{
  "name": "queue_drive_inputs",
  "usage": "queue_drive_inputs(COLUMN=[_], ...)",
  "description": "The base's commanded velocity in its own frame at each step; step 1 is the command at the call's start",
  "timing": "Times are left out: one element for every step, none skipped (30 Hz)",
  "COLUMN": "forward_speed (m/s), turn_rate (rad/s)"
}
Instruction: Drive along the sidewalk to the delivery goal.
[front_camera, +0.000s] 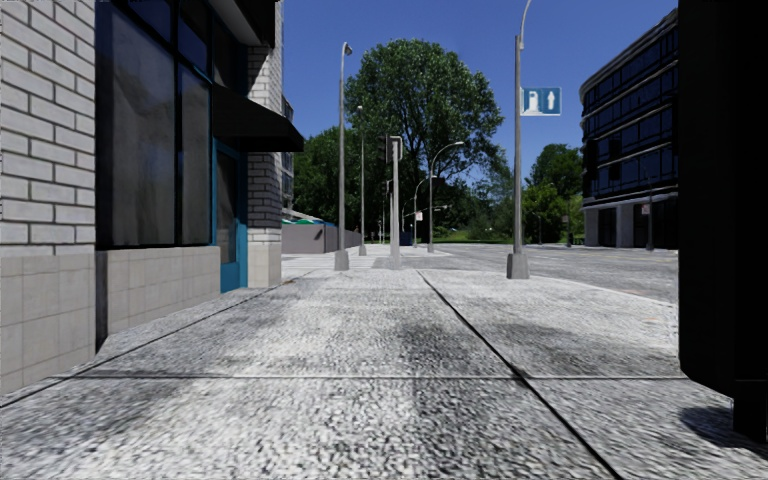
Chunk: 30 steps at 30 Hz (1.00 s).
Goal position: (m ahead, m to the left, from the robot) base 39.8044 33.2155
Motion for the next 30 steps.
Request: queue_drive_inputs(forward_speed=[2.0, 2.0, 2.0, 2.0, 2.0, 2.0, 2.0, 2.0, 2.0, 2.0, 2.0, 2.0, 2.0, 2.0, 2.0, 2.0, 2.0, 2.0, 2.0, 2.0, 2.0, 2.0, 2.0, 2.0, 2.0, 2.0, 2.0, 2.0, 2.0, 2.0], turn_rate=[0.0, 0.0, 0.0, 0.0, 0.0, 0.0, 0.0, 0.0, 0.0, 0.0, 0.0, 0.0, 0.0, 0.0, 0.0, 0.0, 0.0, 0.06, 0.07, 0.1, 0.16, 0.16, 0.19, 0.22, 0.24, 0.24, 0.29, 0.34, 0.35, 0.35])
